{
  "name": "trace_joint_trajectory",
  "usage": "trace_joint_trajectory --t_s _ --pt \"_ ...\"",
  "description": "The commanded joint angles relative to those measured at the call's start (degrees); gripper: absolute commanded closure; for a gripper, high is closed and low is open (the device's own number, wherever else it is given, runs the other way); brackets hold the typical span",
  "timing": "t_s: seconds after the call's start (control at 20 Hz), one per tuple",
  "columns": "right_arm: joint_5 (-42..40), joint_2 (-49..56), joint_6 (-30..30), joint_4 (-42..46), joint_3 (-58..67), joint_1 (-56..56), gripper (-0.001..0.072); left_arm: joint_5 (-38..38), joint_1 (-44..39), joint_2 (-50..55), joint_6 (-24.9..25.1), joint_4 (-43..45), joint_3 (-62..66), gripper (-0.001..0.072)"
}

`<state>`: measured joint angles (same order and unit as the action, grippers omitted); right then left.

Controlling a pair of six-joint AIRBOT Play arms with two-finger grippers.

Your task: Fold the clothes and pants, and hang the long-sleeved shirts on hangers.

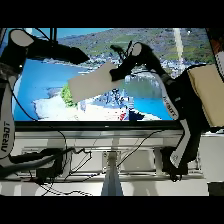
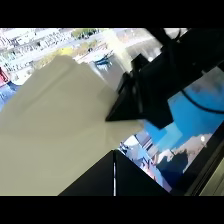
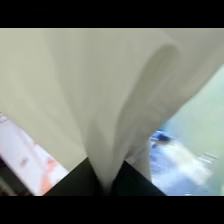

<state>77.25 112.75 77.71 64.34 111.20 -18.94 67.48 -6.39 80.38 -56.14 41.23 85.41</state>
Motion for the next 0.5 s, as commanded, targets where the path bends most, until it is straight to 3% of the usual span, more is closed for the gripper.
trace_joint_trajectory --t_s 0.0,0.2,0.45 --pt "3.67 -9.75 4.31 15.45 1.73 6.91 0.0702 -1.86 1.70 -4.44 0.22 -3.91 0.04 0.0694" --pt "11.41 -22.49 5.20 21.31 1.73 23.45 0.0702 -2.19 2.21 -9.66 0.22 -4.02 0.04 0.0694" --pt "17.22 -34.36 18.88 22.75 1.70 48.72 0.0703 -2.32 2.21 -11.10 0.17 -4.02 0.04 0.0694"
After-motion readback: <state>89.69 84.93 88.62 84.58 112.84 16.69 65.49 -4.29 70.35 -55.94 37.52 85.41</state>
